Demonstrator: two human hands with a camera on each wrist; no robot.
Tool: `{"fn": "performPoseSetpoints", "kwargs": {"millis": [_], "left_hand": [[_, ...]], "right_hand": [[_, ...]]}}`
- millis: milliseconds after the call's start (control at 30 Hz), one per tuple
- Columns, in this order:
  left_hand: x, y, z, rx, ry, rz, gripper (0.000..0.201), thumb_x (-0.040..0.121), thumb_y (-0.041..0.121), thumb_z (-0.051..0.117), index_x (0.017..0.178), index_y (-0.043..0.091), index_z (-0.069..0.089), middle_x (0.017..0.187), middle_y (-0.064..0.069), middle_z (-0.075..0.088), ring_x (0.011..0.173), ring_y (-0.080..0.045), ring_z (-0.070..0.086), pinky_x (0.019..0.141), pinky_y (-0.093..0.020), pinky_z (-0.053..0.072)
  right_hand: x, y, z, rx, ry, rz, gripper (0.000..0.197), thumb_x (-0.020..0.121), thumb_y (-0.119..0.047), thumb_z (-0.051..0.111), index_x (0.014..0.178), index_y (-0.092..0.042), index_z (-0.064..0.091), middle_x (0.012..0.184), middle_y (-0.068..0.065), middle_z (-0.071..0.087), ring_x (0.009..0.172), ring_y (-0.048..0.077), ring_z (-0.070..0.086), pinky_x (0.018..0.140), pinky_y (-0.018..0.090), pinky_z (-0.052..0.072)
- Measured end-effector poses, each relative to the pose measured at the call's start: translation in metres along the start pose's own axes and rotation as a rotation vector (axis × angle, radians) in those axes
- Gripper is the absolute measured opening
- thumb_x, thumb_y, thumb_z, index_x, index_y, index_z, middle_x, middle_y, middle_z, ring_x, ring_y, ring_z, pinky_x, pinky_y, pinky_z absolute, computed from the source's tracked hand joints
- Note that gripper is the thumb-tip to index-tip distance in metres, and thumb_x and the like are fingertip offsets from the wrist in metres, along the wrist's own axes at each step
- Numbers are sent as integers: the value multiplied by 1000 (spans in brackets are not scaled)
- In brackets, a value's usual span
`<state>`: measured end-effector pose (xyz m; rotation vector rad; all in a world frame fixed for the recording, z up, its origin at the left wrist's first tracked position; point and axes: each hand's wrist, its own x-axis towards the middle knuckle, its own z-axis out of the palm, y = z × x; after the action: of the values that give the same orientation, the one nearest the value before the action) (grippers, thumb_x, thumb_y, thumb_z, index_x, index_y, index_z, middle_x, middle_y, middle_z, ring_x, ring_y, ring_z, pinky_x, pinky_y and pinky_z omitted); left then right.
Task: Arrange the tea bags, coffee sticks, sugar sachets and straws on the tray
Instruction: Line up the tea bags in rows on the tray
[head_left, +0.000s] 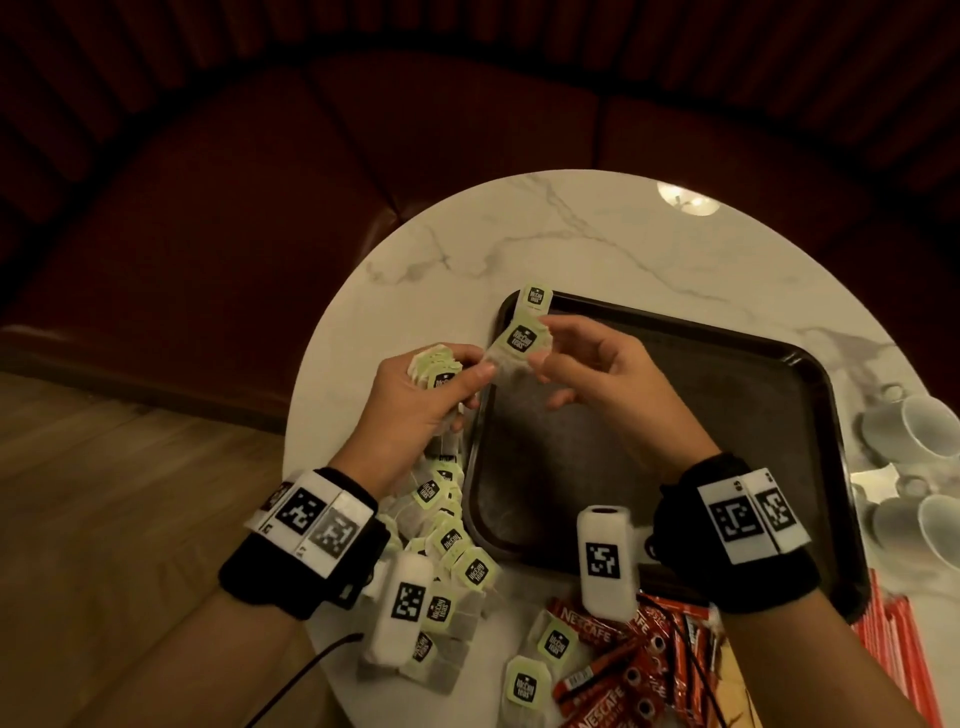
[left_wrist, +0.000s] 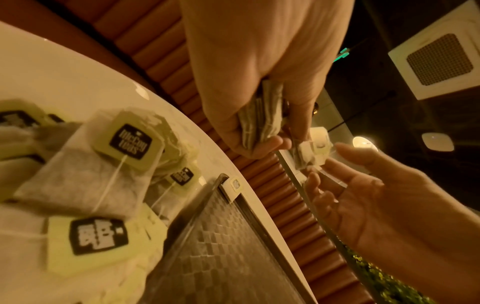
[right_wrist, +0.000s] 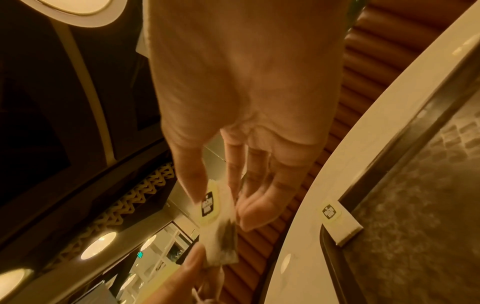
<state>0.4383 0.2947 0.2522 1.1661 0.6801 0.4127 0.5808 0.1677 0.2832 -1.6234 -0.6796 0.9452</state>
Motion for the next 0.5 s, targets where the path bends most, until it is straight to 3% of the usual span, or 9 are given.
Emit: {"fn": "performPoseSetpoints", "kwargs": {"millis": [100, 167, 333, 400, 500], "left_hand": [[0, -2, 3, 5, -3, 8, 13, 85, 4, 68, 96, 10, 70, 71, -1, 67, 62, -11, 59, 50, -22, 48], [-1, -4, 7, -31, -3, 20, 11, 85, 4, 67, 95, 9, 68, 76, -7, 65, 63, -15, 59, 48, -23, 47], [-3, -8, 11, -97, -17, -26, 14, 83, 5, 69, 97, 6, 67, 73, -5, 64, 62, -13, 58, 48, -24, 44], [-4, -7, 11, -88, -13, -26, 19, 78, 6, 73, 96, 11, 68, 71, 1, 67, 62, -9, 58, 51, -24, 44], [-2, -2, 11, -129, 2, 4, 32, 68, 13, 75, 100, 15, 68, 76, 5, 70, 62, -8, 58, 49, -22, 45]], "right_hand": [[0, 0, 1, -146, -37, 17, 29, 86, -15, 73, 113, -22, 66, 106, 4, 73, 94, 27, 69, 82, 37, 57], [0, 0, 2, -135, -18, 11, 31, 83, -10, 76, 112, -15, 66, 104, 11, 73, 92, 31, 70, 84, 37, 58], [0, -1, 0, -87, 54, -54, 28, 80, -7, 77, 105, -12, 65, 97, 12, 72, 88, 25, 70, 84, 31, 58], [-1, -1, -2, -88, 65, -68, 23, 81, -11, 76, 102, -10, 68, 95, 10, 72, 87, 17, 69, 81, 27, 57], [-3, 3, -3, -114, 60, -79, 17, 84, -14, 73, 101, -13, 70, 95, 7, 74, 91, 19, 70, 84, 27, 56]]}}
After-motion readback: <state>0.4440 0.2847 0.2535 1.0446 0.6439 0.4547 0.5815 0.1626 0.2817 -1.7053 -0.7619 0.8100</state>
